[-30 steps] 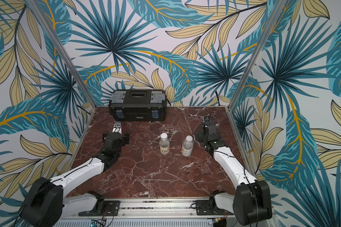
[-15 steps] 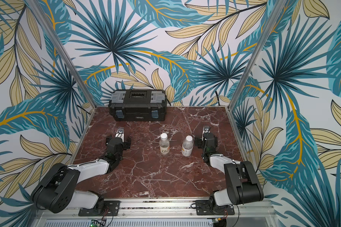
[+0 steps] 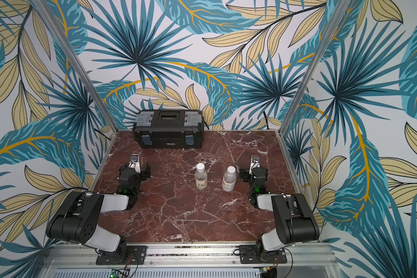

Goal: Screw on the bottle caps
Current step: Reset both arms

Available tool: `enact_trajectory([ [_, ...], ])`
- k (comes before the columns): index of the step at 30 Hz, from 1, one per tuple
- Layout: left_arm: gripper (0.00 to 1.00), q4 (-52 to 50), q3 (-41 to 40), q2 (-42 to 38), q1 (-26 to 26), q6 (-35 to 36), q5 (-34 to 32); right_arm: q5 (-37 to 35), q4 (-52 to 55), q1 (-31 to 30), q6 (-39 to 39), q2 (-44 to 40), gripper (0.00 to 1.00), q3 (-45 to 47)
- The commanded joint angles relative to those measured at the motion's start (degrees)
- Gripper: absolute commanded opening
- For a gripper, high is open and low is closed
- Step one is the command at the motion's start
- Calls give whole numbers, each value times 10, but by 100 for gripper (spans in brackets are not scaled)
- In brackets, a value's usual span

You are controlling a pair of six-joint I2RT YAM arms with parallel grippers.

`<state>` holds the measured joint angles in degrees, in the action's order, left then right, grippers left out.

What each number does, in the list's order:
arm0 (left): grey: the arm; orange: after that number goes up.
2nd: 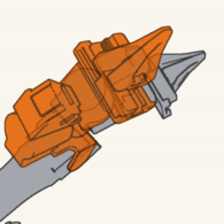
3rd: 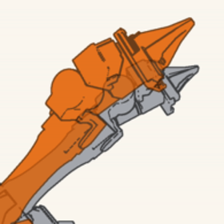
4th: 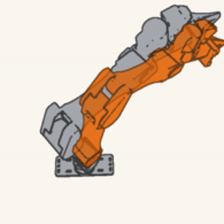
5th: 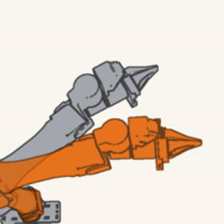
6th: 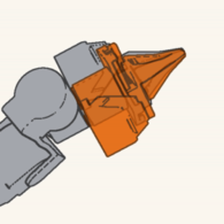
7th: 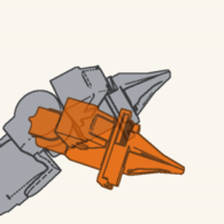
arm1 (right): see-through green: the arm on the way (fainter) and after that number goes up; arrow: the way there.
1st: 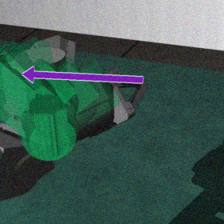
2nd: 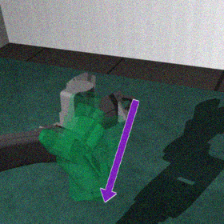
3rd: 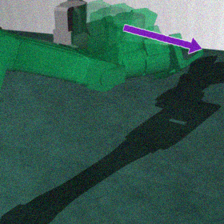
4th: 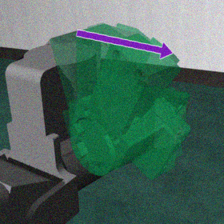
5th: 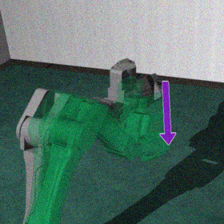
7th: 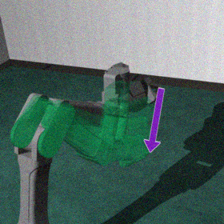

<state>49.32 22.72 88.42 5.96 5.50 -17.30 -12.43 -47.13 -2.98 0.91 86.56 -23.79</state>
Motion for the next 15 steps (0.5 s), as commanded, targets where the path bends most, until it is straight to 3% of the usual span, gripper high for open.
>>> enact_trajectory([
  [1, 100, -17, 6, -13, -5, -11, 72, 5, -25, 3, 8, 1, 99, 7],
  [15, 100, -24, 8, -13, -15, -18, 81, 6, -26, 2, 7, 0, 99, 8],
])
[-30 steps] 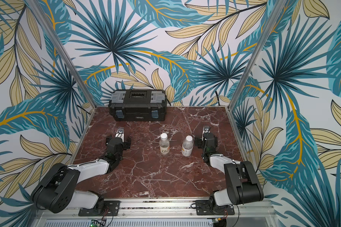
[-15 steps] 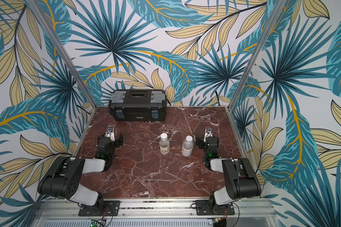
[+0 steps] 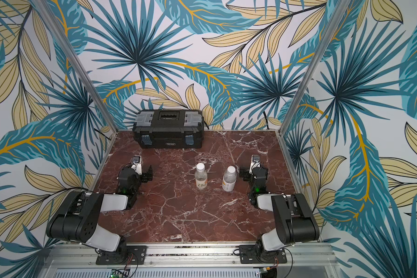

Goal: Screw on the bottle caps
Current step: Reset both arms

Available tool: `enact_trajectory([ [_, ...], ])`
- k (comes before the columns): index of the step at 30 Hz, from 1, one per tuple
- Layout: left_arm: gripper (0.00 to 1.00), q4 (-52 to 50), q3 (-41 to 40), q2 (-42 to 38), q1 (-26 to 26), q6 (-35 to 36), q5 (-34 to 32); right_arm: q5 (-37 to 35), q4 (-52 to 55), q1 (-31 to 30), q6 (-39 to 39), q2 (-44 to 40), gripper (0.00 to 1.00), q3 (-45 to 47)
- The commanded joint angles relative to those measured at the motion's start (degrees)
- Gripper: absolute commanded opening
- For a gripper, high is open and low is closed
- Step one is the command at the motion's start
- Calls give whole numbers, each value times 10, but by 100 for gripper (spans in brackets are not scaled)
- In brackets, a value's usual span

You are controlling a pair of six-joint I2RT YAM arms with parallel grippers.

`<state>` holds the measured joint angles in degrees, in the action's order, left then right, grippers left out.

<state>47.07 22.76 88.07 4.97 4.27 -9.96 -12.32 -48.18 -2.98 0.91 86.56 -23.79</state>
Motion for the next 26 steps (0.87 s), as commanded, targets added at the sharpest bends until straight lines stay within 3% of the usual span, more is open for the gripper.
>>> enact_trajectory([
  [1, 100, -2, 7, -9, -5, -6, 8, 4, -16, 3, 7, 0, 99, 8],
  [26, 100, -2, 7, -10, -8, -8, 11, 4, -16, 3, 7, 0, 100, 8],
])
